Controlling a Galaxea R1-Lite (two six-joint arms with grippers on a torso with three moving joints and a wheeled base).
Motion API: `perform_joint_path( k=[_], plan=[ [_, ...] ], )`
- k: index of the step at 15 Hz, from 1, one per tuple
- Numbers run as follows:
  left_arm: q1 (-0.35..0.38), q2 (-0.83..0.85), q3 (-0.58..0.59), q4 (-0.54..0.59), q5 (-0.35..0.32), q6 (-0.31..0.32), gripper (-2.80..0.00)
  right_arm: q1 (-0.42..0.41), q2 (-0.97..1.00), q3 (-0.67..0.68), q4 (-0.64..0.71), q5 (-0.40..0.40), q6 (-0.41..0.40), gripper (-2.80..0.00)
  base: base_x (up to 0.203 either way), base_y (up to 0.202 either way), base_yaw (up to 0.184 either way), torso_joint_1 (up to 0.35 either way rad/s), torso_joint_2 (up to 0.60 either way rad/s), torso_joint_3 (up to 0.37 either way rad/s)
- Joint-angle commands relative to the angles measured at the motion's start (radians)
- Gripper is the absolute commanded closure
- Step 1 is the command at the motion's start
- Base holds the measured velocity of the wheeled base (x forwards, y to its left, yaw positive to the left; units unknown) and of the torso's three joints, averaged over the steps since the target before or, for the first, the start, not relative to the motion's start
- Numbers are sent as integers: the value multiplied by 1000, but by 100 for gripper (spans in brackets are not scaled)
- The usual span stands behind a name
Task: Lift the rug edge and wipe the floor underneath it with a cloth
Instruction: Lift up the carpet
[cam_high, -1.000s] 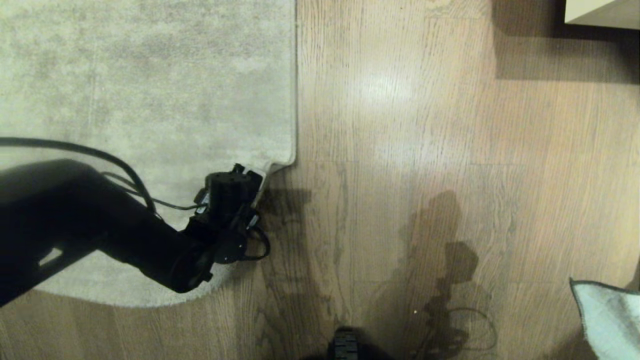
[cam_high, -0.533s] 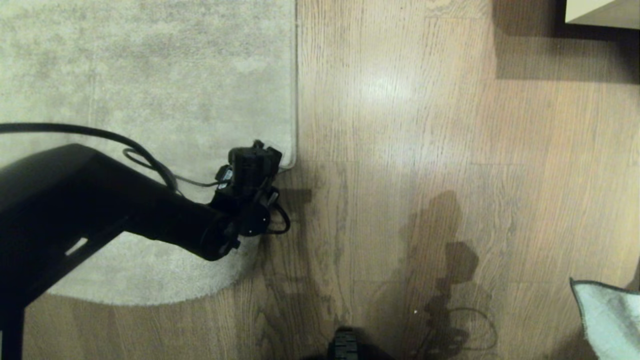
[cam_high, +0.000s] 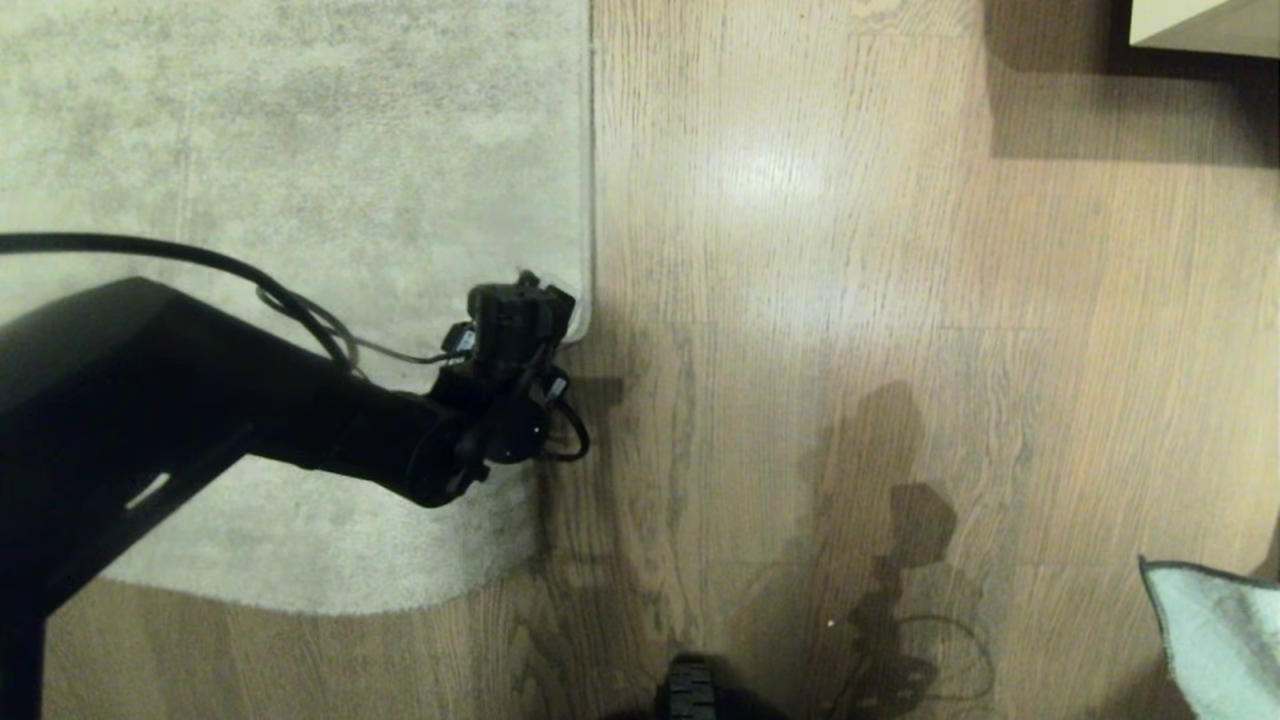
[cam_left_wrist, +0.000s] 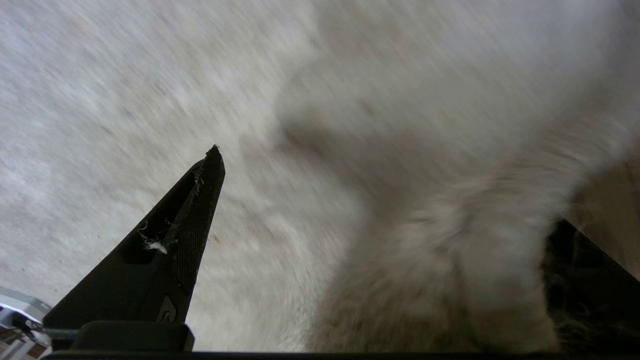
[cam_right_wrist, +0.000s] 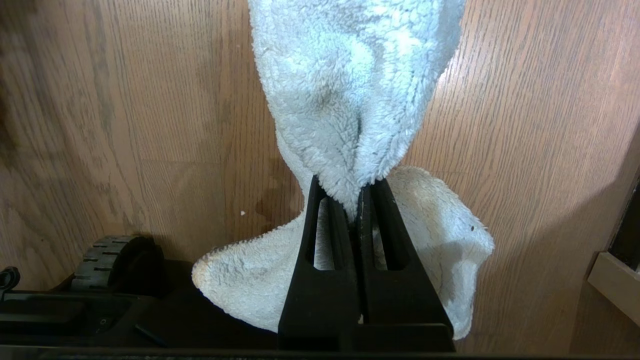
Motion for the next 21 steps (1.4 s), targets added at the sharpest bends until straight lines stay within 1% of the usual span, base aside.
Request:
perform_joint_path(
  k=[1,4,7,10,12,15,21],
  plan=[
    [-5,-36,95,-1,10,3,-280,0,1,0,0,1,0,0,0,0,0,0,0,0],
    [-24,-79,215,-1,44,0,-280,0,1,0,0,1,0,0,0,0,0,0,0,0],
    [-43,-116,312,-2,53,-4,-280,0,1,0,0,1,0,0,0,0,0,0,0,0],
    [-55,-131,383,-8,80,-48,-280,0,1,0,0,1,0,0,0,0,0,0,0,0],
    [-55,-135,411,-9,81,-81,-280,0,1,0,0,1,0,0,0,0,0,0,0,0],
    [-51,-139,430,-10,83,-103,-280,0,1,0,0,1,0,0,0,0,0,0,0,0],
    [-32,-134,442,-12,84,-114,-280,0,1,0,0,1,0,0,0,0,0,0,0,0]
  ],
)
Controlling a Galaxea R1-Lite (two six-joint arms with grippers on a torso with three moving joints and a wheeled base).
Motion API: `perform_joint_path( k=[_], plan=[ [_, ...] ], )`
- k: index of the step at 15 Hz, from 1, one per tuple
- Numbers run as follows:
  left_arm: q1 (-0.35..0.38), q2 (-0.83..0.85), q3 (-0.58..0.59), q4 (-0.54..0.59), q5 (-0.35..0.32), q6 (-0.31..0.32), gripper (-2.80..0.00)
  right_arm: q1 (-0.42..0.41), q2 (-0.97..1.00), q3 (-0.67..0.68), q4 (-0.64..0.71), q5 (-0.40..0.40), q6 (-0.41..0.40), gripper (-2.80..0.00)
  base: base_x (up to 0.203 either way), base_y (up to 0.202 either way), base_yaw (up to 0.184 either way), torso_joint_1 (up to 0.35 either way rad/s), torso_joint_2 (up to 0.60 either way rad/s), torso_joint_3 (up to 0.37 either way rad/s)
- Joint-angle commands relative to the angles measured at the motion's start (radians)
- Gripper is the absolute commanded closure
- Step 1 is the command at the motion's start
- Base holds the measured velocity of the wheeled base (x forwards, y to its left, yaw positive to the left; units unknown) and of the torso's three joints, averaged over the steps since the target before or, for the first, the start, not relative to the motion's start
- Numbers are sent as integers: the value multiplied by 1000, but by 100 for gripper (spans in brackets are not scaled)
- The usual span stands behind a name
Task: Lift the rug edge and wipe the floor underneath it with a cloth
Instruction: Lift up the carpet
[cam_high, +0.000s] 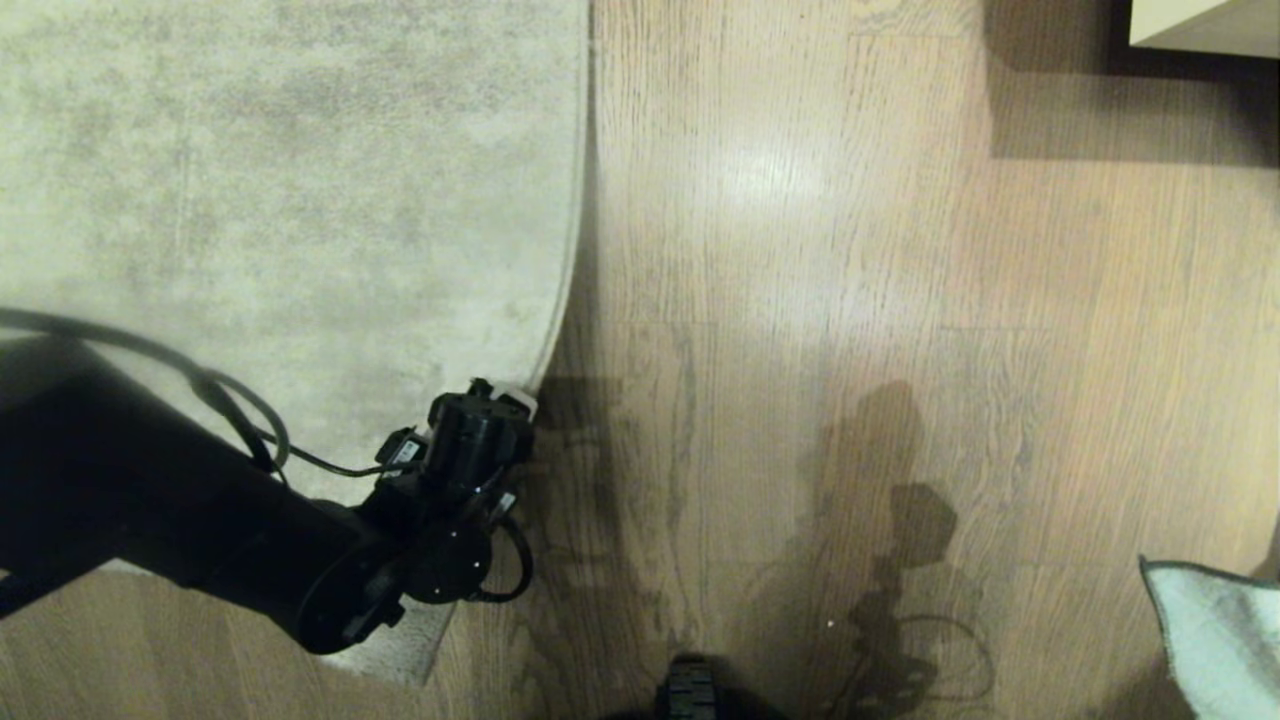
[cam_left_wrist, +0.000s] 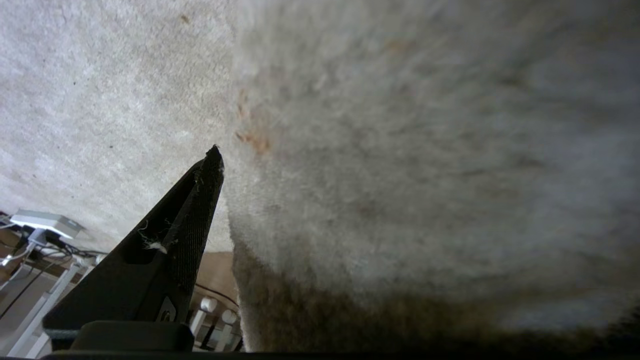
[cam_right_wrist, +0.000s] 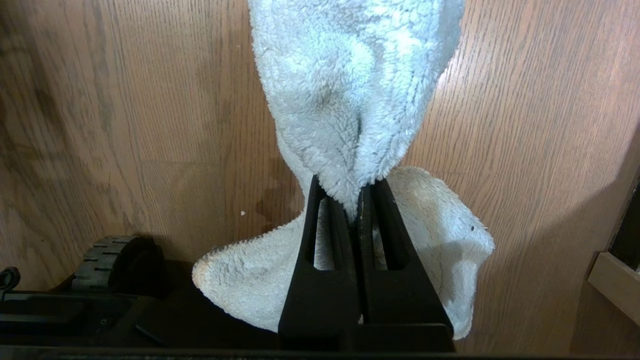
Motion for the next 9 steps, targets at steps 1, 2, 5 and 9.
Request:
perform_joint_path(
  k=[1,2,5,9],
  plan=[
    [10,2,0,-4,5,3,-280,2,1,0,-1,0,-1,0,0,0,0,0,0,0],
    [12,2,1,-4,6,3,-280,0,1,0,-1,0,-1,0,0,0,0,0,0,0],
    [16,-1,0,-4,8,3,-280,0,1,0,-1,0,0,0,0,0,0,0,0,0],
    [-43,17,-16,-5,8,-17,-280,0,1,0,-1,0,-2,0,0,0,0,0,0,0]
  ],
)
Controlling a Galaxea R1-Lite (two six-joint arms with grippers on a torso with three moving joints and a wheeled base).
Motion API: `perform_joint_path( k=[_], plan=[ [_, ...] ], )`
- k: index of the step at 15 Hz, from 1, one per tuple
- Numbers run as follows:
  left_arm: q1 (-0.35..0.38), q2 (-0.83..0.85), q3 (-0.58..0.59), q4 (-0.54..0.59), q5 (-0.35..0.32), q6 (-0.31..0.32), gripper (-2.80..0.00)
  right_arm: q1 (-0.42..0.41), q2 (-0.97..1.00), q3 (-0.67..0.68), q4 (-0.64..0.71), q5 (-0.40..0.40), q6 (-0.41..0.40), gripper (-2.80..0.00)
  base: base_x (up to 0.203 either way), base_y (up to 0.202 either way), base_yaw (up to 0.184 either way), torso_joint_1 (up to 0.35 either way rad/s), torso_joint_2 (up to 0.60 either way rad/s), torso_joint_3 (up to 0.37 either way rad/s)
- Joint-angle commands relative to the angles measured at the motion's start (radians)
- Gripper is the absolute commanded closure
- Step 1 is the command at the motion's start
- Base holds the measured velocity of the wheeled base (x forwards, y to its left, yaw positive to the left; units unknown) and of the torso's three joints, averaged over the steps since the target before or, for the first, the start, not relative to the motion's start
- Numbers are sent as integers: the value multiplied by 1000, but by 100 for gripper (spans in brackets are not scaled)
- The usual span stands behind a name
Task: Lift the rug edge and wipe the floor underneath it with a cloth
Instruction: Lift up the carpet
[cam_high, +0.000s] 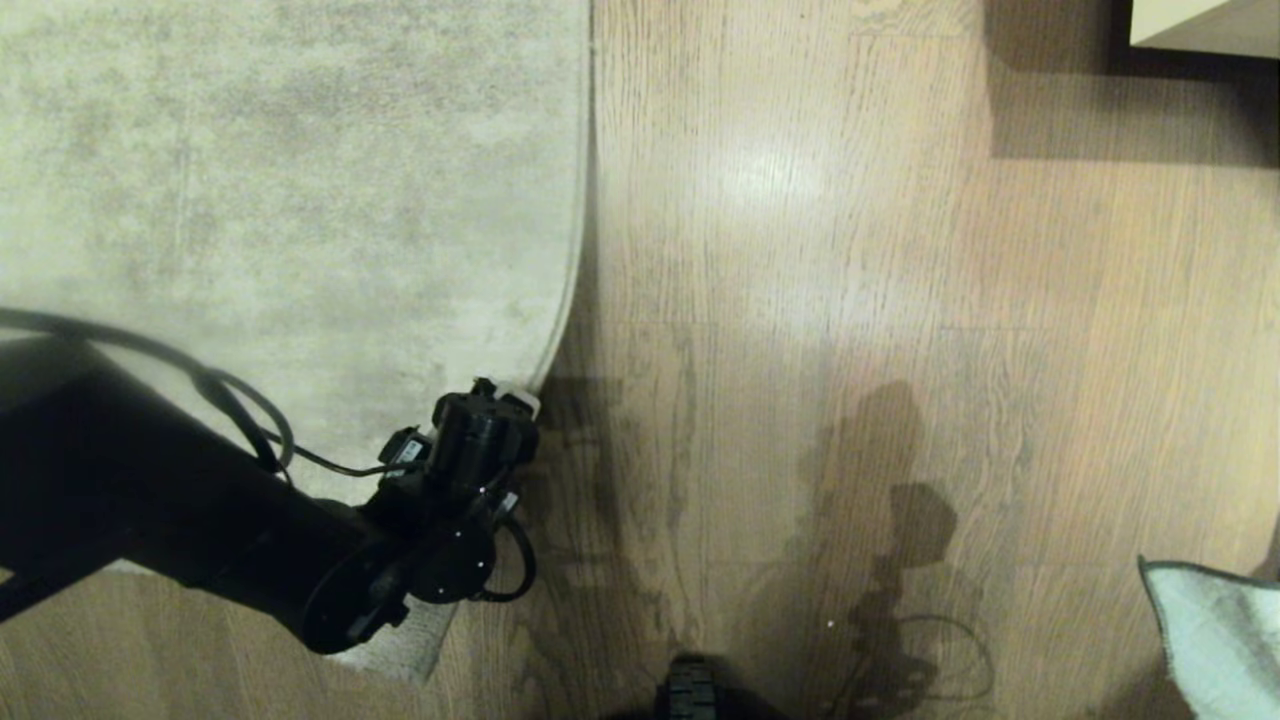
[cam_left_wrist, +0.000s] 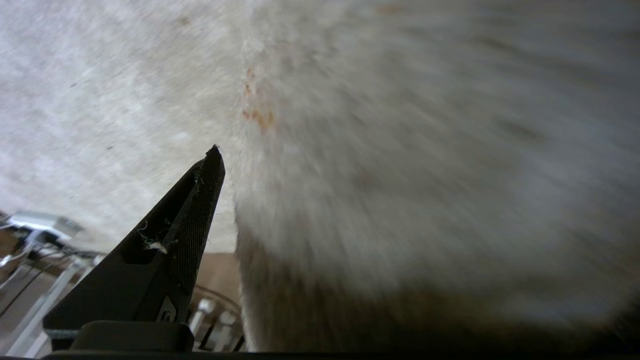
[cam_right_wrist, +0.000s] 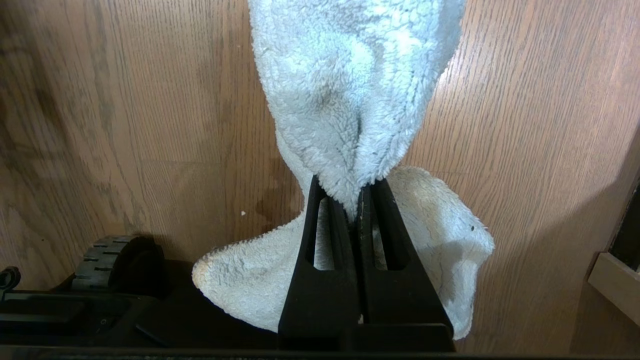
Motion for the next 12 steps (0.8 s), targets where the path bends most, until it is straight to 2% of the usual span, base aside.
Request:
perform_joint_path(
  k=[1,9,12],
  plan=[
    [-40,17,-18,-5,5,-18,-280,0,1,0,-1,0,-2,0,0,0,0,0,0,0],
    [-114,76,-144,6,6,-23,-280,0,1,0,-1,0,0,0,0,0,0,0,0,0],
    [-131,83,-137,6,7,-23,-280,0,1,0,-1,0,0,0,0,0,0,0,0,0]
  ],
)
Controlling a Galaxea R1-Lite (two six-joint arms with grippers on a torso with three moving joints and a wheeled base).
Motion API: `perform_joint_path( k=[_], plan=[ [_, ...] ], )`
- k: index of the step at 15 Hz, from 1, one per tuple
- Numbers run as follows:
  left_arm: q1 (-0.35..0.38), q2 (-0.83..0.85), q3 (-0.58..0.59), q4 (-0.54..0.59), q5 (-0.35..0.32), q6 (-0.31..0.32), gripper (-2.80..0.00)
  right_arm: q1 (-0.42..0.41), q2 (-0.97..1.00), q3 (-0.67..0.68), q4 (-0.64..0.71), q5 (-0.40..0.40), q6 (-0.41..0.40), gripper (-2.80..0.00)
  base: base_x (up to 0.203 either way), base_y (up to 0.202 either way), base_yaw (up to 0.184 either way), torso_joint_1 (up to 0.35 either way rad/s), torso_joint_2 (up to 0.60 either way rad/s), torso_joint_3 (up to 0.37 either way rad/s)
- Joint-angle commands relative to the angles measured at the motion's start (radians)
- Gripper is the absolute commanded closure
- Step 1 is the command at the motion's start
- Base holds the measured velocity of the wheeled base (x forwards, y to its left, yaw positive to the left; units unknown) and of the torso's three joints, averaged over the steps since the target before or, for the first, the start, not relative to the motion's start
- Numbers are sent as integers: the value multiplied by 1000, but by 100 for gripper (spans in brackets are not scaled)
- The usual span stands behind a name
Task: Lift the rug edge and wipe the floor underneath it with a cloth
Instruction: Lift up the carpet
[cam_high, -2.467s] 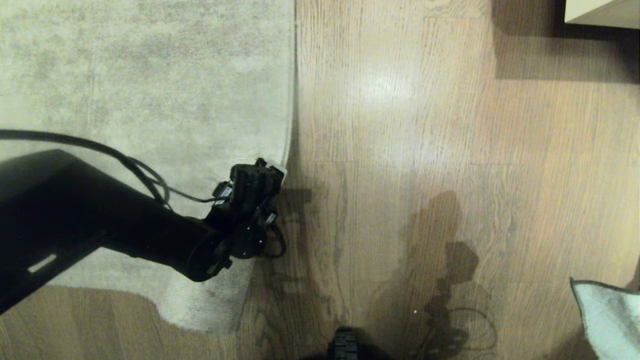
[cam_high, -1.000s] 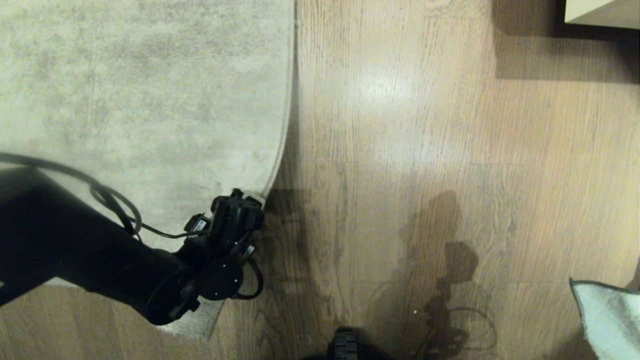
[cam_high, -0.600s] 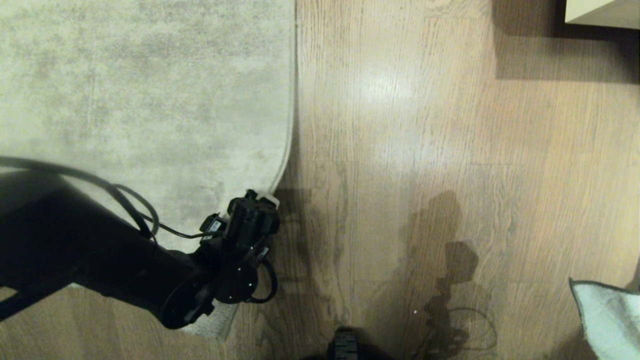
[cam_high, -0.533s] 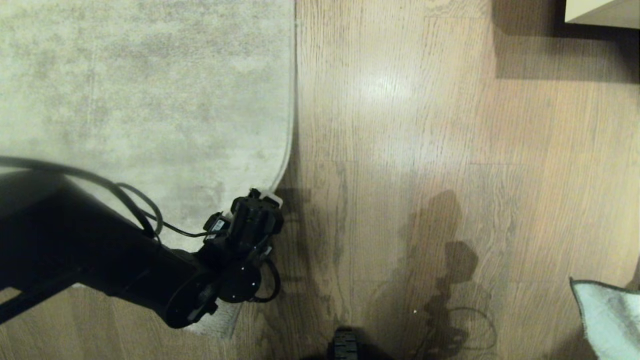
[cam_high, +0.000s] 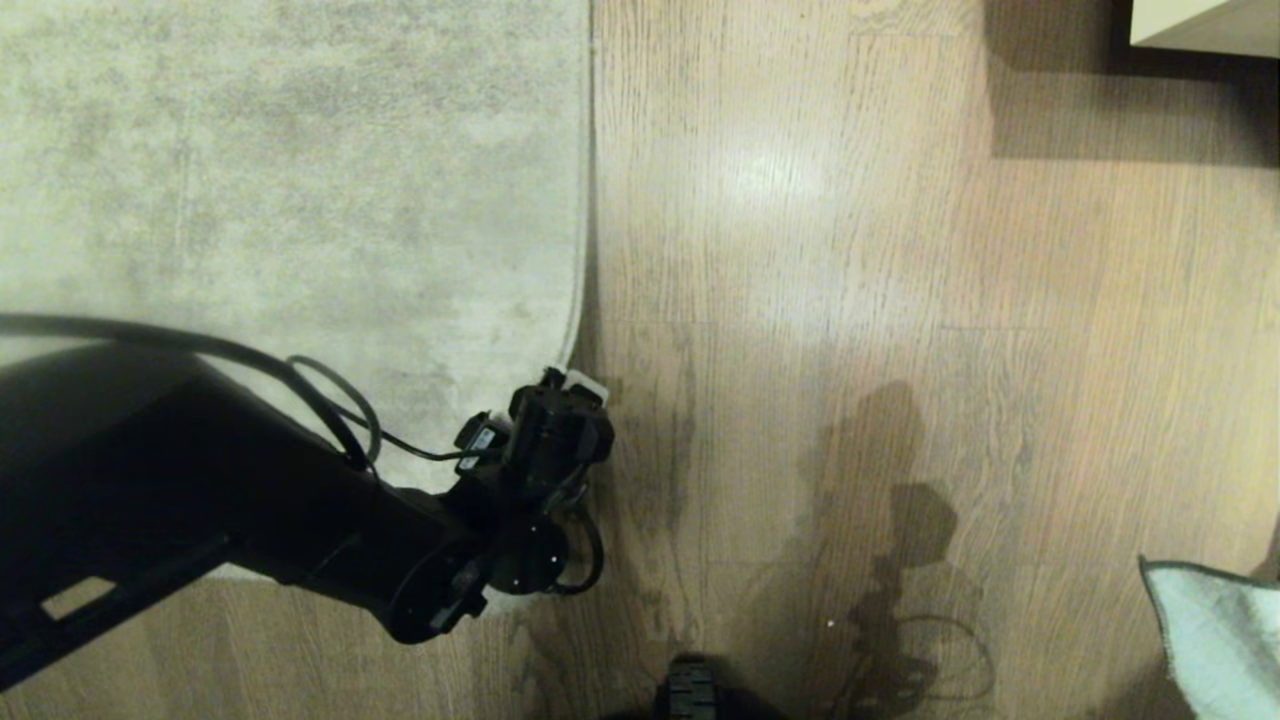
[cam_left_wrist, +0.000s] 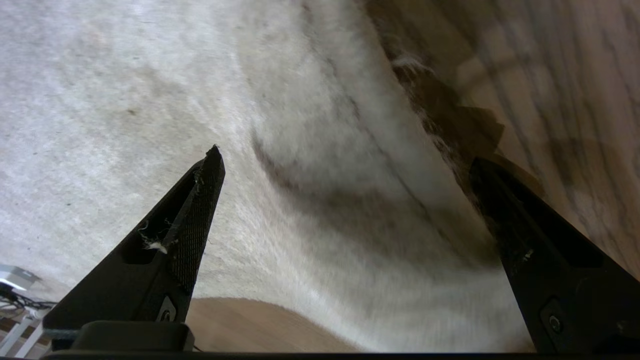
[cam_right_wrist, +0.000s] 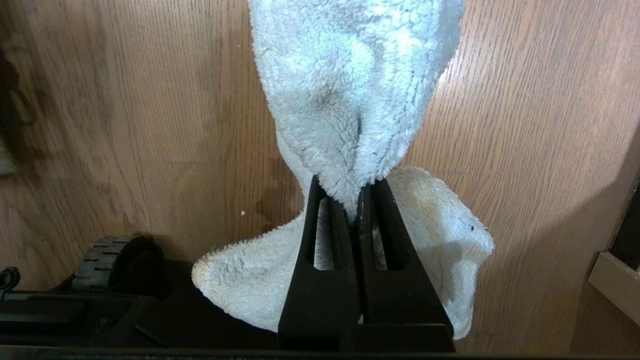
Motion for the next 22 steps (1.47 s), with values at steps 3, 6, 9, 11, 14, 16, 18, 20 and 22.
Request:
perform_joint_path(
  k=[3,6,9,11,14,16,18,20,22],
  plan=[
    [-3,-14,12,33,13,3,-280,0,1,0,-1,0,-1,0,0,0,0,0,0,0],
    [24,-79,19,175,18,4,-280,0,1,0,-1,0,-2,0,0,0,0,0,0,0],
    [65,-125,25,273,24,29,-280,0,1,0,-1,0,0,0,0,0,0,0,0,0],
    [84,-147,25,299,34,63,-280,0,1,0,-1,0,0,0,0,0,0,0,0,0],
    [87,-158,19,298,59,97,-280,0,1,0,-1,0,0,0,0,0,0,0,0,0],
    [86,-166,15,297,59,113,-280,0,1,0,-1,0,0,0,0,0,0,0,0,0],
    [69,-160,-4,295,59,117,-280,0,1,0,-1,0,0,0,0,0,0,0,0,0],
    [43,-159,-28,295,59,114,-280,0,1,0,-1,0,0,0,0,0,0,0,0,0],
    [43,-162,-40,295,60,114,-280,0,1,0,-1,0,-1,0,0,0,0,0,0,0]
  ],
)
